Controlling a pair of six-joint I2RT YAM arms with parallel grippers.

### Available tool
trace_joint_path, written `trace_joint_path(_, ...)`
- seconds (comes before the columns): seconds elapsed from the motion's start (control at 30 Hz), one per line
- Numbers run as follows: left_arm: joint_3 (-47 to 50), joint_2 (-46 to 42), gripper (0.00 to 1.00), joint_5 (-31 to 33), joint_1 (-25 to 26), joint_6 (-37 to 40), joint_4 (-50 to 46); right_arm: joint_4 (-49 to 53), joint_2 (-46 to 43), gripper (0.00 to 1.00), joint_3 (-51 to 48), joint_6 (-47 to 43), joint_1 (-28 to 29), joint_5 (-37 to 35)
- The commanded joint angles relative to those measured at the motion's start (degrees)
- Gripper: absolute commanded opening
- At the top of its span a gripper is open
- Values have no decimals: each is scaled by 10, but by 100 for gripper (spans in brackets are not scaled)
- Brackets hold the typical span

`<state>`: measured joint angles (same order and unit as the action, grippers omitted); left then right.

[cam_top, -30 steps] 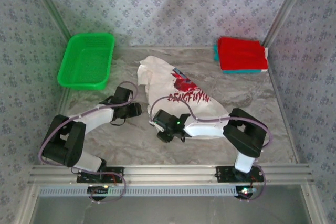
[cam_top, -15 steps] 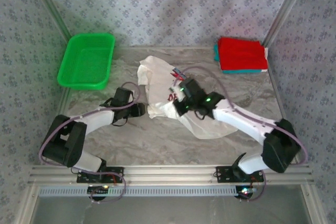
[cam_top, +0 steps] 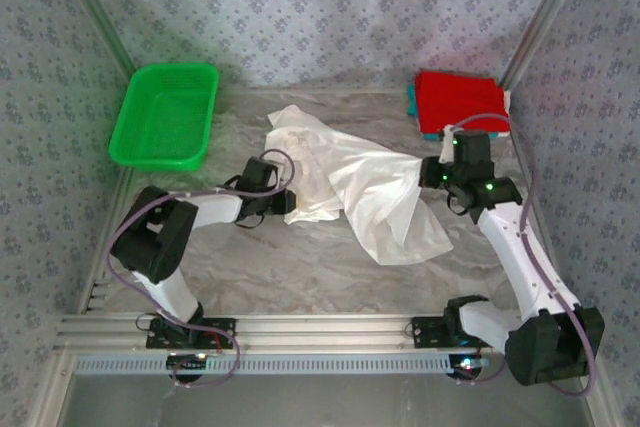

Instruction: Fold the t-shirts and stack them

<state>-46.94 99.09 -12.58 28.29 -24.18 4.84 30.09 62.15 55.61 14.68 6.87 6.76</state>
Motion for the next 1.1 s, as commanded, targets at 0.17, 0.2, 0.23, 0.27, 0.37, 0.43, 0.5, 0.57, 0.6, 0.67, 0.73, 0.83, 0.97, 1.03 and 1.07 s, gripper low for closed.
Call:
trace_joint_path(0.17, -23, -82, 0, 116, -2, 13, -63, 66, -4, 0, 67, 28, -109, -19)
trace_joint_path(0.2, -20, -105, 0, 137, -5, 15, -79, 67, -7, 0, 77, 26, -118, -25)
trace_joint_path(0.23, -19, -134, 0, 161, -11, 17, -103, 73, -10, 0, 94, 25, -125, -38)
trace_joint_path(0.27, -20, -160, 0, 178, -20, 19, -129, 79, -12, 0, 112, 24, -130, -53)
trace_joint_path(0.37, -23, -232, 0, 190, -55, 36, -194, 91, -22, 0, 160, 30, -142, -79)
trace_joint_path(0.43, -33, -275, 0, 198, -75, 49, -234, 90, -34, 0, 175, 36, -146, -89)
trace_joint_path(0.5, -45, -312, 0, 198, -83, 72, -269, 91, -42, 0, 187, 39, -146, -94)
trace_joint_path(0.57, -56, -346, 0, 190, -85, 84, -309, 95, -52, 0, 195, 50, -148, -101)
trace_joint_path(0.6, -57, -358, 0, 178, -85, 84, -323, 96, -57, 0, 195, 55, -148, -102)
trace_joint_path(0.67, -41, -382, 1, 133, -85, 82, -343, 99, -65, 0, 188, 64, -149, -104)
trace_joint_path(0.73, -14, -395, 23, 91, -85, 75, -353, 107, -63, 0, 176, 69, -152, -109)
trace_joint_path(0.83, 23, -420, 47, 78, -80, 53, -371, 116, -61, 0, 150, 82, -160, -103)
trace_joint_path(0.97, 70, -518, 61, 110, -80, 30, -349, 120, -53, 0, 99, 96, -182, -106)
trace_joint_path(1.03, 90, -549, 79, 115, -81, 30, -306, 103, -35, 27, 82, 91, -194, -71)
trace_joint_path(1.07, 94, -546, 79, 110, -81, 34, -283, 98, -21, 27, 79, 91, -196, -53)
